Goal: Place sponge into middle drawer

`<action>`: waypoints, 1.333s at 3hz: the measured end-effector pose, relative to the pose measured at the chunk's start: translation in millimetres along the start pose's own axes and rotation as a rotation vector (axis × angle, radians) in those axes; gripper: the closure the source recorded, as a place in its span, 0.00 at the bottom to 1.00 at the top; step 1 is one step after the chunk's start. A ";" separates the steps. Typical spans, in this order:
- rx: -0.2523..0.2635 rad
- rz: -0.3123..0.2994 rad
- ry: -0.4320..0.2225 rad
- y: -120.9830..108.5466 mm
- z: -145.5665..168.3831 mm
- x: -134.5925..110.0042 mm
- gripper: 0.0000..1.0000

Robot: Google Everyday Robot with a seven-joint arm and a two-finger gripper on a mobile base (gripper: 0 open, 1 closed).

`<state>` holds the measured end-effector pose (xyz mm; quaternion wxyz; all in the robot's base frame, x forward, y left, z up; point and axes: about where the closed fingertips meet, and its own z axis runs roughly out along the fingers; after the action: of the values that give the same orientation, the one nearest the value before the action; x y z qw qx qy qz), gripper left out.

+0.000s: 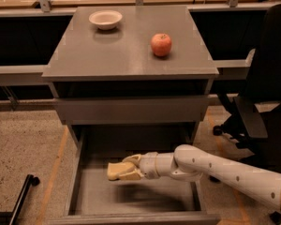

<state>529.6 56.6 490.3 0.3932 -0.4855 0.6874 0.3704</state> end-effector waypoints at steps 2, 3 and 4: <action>-0.005 -0.054 0.091 2.2 9.6 2.2 1.00; -0.017 -0.074 0.184 0.5 19.5 19.1 1.00; -0.030 -0.058 0.233 -2.5 23.8 40.7 1.00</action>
Offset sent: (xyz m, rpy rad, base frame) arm 0.0050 0.0153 -0.0081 -0.2497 -0.0770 0.0862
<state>527.4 61.9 443.5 0.3141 -0.5505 0.7086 0.3102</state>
